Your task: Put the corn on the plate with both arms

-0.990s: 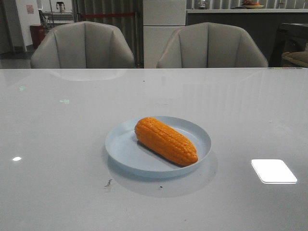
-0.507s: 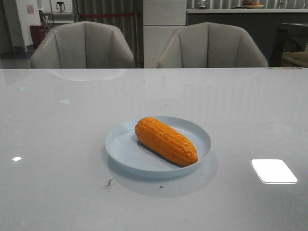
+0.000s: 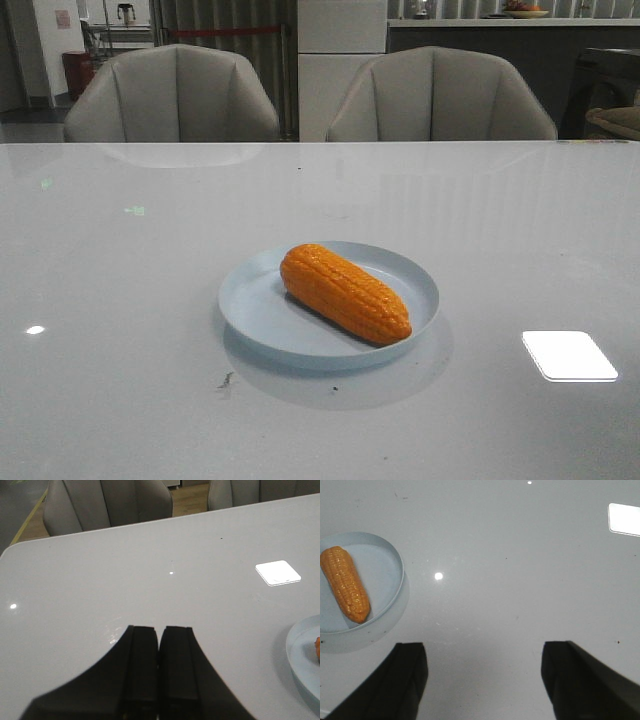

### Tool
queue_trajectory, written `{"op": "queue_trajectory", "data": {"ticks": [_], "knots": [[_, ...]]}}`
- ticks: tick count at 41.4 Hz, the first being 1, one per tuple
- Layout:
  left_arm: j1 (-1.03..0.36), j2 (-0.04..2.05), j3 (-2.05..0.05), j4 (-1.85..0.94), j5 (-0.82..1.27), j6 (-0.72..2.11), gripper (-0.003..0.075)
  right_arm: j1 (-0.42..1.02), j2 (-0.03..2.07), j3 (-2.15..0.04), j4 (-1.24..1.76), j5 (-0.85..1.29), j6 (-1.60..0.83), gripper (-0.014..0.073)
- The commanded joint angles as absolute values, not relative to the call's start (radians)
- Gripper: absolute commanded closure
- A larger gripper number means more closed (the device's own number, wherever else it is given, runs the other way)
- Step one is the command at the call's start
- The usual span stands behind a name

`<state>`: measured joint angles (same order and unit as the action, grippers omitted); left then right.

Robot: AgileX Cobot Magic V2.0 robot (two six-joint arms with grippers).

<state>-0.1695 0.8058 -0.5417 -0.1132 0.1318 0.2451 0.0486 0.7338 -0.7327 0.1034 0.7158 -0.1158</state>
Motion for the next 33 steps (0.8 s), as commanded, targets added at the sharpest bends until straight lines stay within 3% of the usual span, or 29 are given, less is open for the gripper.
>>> {"op": "queue_trajectory", "data": {"ticks": [1, 10, 19, 30, 33], "knots": [[-0.167, 0.789, -0.573, -0.115, 0.041, 0.24, 0.0631, 0.044, 0.729, -0.761, 0.102, 0.644, -0.116, 0.0013], [-0.12, 0.654, -0.521, -0.16, 0.053, 0.238, 0.0631, 0.044, 0.729, -0.76, 0.102, 0.643, -0.116, 0.0013], [-0.007, 0.373, -0.374, -0.168, 0.053, 0.238, 0.0631, 0.044, 0.729, -0.76, 0.102, 0.643, -0.116, 0.0013], [0.004, -0.016, -0.165, -0.168, 0.05, 0.238, 0.0631, 0.044, 0.729, -0.76, 0.102, 0.643, -0.116, 0.0013], [0.008, -0.019, -0.11, -0.17, 0.006, 0.238, 0.0631, 0.044, 0.729, -0.76, 0.102, 0.642, -0.116, 0.0013]]}}
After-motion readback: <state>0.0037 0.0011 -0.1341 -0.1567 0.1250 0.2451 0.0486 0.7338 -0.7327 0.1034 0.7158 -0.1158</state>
